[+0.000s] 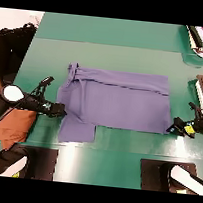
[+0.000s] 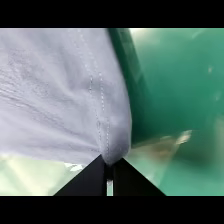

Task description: Fold the shirts.

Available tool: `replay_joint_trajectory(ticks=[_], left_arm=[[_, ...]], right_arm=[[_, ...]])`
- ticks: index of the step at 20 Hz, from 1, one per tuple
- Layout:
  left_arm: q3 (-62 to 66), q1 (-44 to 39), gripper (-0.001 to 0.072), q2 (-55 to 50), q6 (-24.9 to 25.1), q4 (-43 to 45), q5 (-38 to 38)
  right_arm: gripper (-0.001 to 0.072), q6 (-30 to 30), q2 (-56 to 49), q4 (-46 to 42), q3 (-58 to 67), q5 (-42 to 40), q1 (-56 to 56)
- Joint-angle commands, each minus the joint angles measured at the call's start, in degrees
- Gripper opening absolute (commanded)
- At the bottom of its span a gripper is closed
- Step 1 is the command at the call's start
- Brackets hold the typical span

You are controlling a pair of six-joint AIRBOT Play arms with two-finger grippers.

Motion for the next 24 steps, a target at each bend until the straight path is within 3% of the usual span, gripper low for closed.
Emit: replay_joint_trajectory(ticks=[1,6,8,10,16,22,23,24], left_arm=[[0.48,0.0,0.0018,5.16,-3.17,5.53,-6.08],[1.22,0.0,0.0018,16.39,-6.45,4.35,-18.97],[4.94,0.0,0.0018,16.02,-6.38,3.37,-17.51],[9.46,0.02,0.0019,13.42,-5.84,5.2,-10.82],[23.78,0.02,0.0019,-9.33,0.66,7.19,5.38],[38.84,0.07,0.002,-31.21,1.97,7.52,14.53],[40.26,0.07,0.0021,-33.11,1.97,7.54,15.41],[41.46,0.07,0.0074,-34.49,1.97,7.61,16.06]], right_arm=[[0.0016,-0.11,4.37,-6.49,2.69,4.87,2.25],[0.0015,-0.04,19.37,-12.92,3.87,13.84,2.25],[0.0015,0.96,23.23,-10.58,4.48,12.81,2.38],[0.0015,2.16,23.39,-8.31,7.63,10.08,2.38],[0.0015,2.03,4.81,1.44,23.1,2.97,2.62],[0.0018,2.1,-17.25,4.7,40.98,-0.9,8.35],[0.0043,2.14,-19.82,4.72,43.6,-1.68,9.31],[0.0196,2.45,-22.08,4.72,45.99,-2.38,9.99]])
